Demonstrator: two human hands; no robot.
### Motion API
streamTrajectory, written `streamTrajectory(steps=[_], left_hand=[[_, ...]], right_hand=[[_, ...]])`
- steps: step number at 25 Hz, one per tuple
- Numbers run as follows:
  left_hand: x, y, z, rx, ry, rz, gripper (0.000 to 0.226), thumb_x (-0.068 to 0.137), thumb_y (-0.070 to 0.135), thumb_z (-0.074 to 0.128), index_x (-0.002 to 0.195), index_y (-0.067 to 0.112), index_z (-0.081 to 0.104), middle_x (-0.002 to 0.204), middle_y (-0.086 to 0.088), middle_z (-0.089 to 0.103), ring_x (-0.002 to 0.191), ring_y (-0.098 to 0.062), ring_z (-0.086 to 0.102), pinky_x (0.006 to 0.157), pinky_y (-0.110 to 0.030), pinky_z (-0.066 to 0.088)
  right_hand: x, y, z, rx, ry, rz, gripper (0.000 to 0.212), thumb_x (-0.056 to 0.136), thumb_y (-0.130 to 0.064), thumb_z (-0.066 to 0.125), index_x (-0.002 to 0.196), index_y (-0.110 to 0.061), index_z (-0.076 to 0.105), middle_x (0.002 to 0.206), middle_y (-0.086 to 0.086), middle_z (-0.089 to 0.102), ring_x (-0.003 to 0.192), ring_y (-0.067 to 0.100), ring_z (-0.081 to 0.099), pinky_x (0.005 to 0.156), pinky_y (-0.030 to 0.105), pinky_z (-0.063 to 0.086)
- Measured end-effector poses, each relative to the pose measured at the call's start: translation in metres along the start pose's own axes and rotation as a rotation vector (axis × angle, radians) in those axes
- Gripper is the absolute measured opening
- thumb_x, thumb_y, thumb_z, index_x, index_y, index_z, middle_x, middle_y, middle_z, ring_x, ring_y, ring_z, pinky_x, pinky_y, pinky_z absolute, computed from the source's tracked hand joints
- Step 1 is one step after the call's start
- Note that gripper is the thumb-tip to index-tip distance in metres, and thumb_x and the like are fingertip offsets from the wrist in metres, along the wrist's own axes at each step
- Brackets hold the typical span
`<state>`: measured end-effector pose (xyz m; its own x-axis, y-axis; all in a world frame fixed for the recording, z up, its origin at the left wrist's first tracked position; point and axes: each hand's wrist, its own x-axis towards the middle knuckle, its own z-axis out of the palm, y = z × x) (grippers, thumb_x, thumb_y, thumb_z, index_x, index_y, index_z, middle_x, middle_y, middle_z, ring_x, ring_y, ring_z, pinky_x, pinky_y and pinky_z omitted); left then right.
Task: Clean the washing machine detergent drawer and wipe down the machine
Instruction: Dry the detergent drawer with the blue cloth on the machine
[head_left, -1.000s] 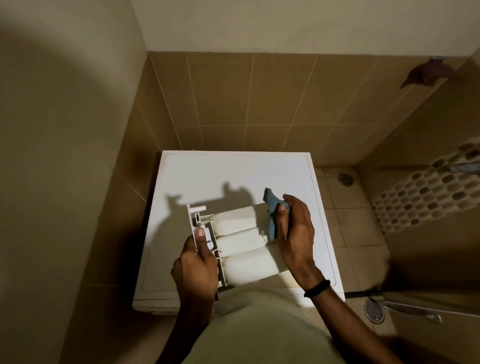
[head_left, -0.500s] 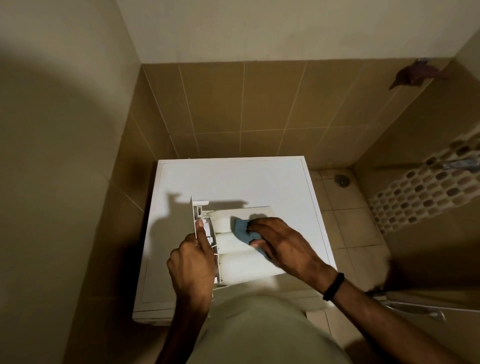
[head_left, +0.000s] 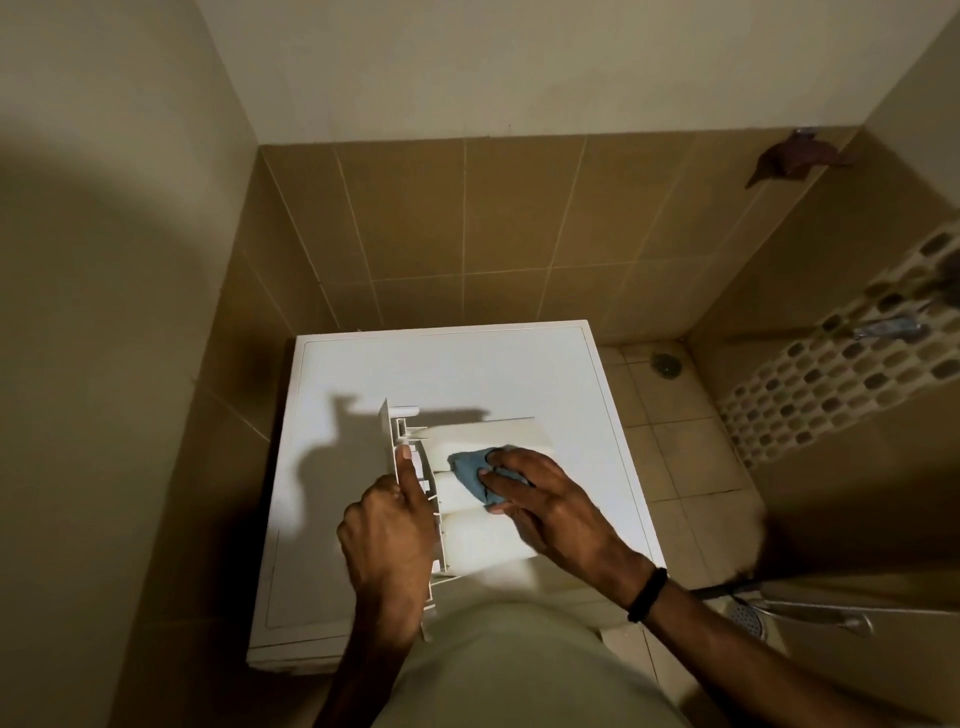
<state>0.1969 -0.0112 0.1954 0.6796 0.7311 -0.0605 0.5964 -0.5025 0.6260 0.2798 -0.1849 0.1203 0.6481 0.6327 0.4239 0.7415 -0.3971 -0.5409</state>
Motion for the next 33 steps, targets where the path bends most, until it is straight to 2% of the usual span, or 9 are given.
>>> streamTrajectory(steps=[5, 7, 12, 17, 21, 24, 27, 30, 33], left_hand=[[0.012, 0.005, 0.002, -0.014, 0.086, 0.004, 0.073, 0.107, 0.049, 0.033, 0.07, -0.004, 0.068, 0.074, -0.031, 0.069, 0.074, -0.05, 0.065, 0.069, -0.045, 0.047], [0.013, 0.004, -0.003, -0.018, 0.11, 0.008, 0.076, 0.106, 0.051, 0.03, 0.069, -0.004, 0.066, 0.074, -0.032, 0.068, 0.073, -0.051, 0.065, 0.069, -0.047, 0.047], [0.01, 0.001, -0.003, -0.034, 0.109, -0.023, 0.079, 0.108, 0.054, 0.029, 0.066, -0.002, 0.065, 0.072, -0.031, 0.068, 0.073, -0.05, 0.065, 0.07, -0.047, 0.047], [0.013, 0.014, 0.003, -0.013, 0.077, 0.043, 0.068, 0.107, 0.044, 0.039, 0.072, -0.006, 0.07, 0.074, -0.034, 0.069, 0.072, -0.052, 0.066, 0.069, -0.047, 0.049], [0.012, 0.005, 0.001, -0.049, 0.097, 0.003, 0.08, 0.107, 0.056, 0.028, 0.068, -0.001, 0.068, 0.075, -0.03, 0.07, 0.075, -0.05, 0.066, 0.073, -0.047, 0.049], [0.013, 0.002, 0.001, -0.057, 0.089, -0.04, 0.081, 0.106, 0.06, 0.023, 0.067, 0.003, 0.065, 0.075, -0.028, 0.069, 0.078, -0.05, 0.065, 0.073, -0.047, 0.047], [0.015, 0.003, 0.002, -0.087, 0.083, -0.07, 0.068, 0.108, 0.05, 0.033, 0.07, 0.002, 0.063, 0.081, -0.03, 0.069, 0.082, -0.051, 0.065, 0.076, -0.048, 0.047], [0.018, 0.013, 0.004, -0.091, 0.091, -0.064, 0.064, 0.11, 0.042, 0.037, 0.075, -0.002, 0.066, 0.085, -0.033, 0.069, 0.086, -0.052, 0.065, 0.08, -0.05, 0.048], [0.025, 0.019, 0.004, -0.086, 0.084, -0.027, 0.063, 0.111, 0.038, 0.038, 0.075, -0.006, 0.067, 0.085, -0.035, 0.069, 0.084, -0.053, 0.066, 0.078, -0.05, 0.048]], right_hand=[[0.028, -0.041, 0.021, 0.039, -0.02, -0.078, 0.042, 0.086, 0.017, 0.061, 0.125, 0.001, 0.067, 0.133, 0.018, 0.062, 0.131, 0.032, 0.054, 0.114, 0.04, 0.04], [0.016, -0.011, 0.0, -0.051, -0.034, -0.087, 0.044, 0.088, 0.014, 0.055, 0.127, -0.003, 0.067, 0.136, 0.015, 0.06, 0.131, 0.031, 0.054, 0.114, 0.039, 0.041], [-0.003, 0.02, -0.015, -0.09, 0.095, 0.217, 0.037, 0.09, 0.002, 0.067, 0.125, -0.008, 0.069, 0.133, 0.006, 0.062, 0.121, 0.025, 0.061, 0.103, 0.036, 0.051], [0.02, -0.034, 0.023, 0.019, -0.042, -0.08, 0.051, 0.085, 0.019, 0.063, 0.131, -0.004, 0.063, 0.137, 0.015, 0.06, 0.134, 0.031, 0.051, 0.113, 0.042, 0.041], [-0.001, 0.016, -0.016, -0.006, -0.073, 0.077, 0.046, 0.094, 0.006, 0.057, 0.136, -0.012, 0.062, 0.147, 0.006, 0.053, 0.142, 0.02, 0.043, 0.115, 0.043, 0.039], [-0.01, 0.024, -0.03, -0.034, 0.047, 0.169, 0.036, 0.094, -0.002, 0.061, 0.128, -0.01, 0.068, 0.137, 0.001, 0.059, 0.129, 0.018, 0.056, 0.102, 0.04, 0.051], [-0.004, 0.007, -0.031, -0.049, 0.187, 0.253, 0.035, 0.094, -0.001, 0.063, 0.127, -0.01, 0.068, 0.136, 0.003, 0.06, 0.128, 0.018, 0.056, 0.105, 0.035, 0.05], [0.0, -0.026, -0.007, -0.041, 0.133, 0.095, 0.042, 0.089, 0.01, 0.062, 0.128, -0.005, 0.066, 0.134, 0.013, 0.06, 0.132, 0.028, 0.053, 0.111, 0.042, 0.043], [0.004, -0.047, 0.021, -0.057, -0.036, -0.139, 0.034, 0.094, -0.005, 0.065, 0.128, -0.005, 0.066, 0.131, 0.014, 0.064, 0.128, 0.033, 0.055, 0.113, 0.046, 0.039]])
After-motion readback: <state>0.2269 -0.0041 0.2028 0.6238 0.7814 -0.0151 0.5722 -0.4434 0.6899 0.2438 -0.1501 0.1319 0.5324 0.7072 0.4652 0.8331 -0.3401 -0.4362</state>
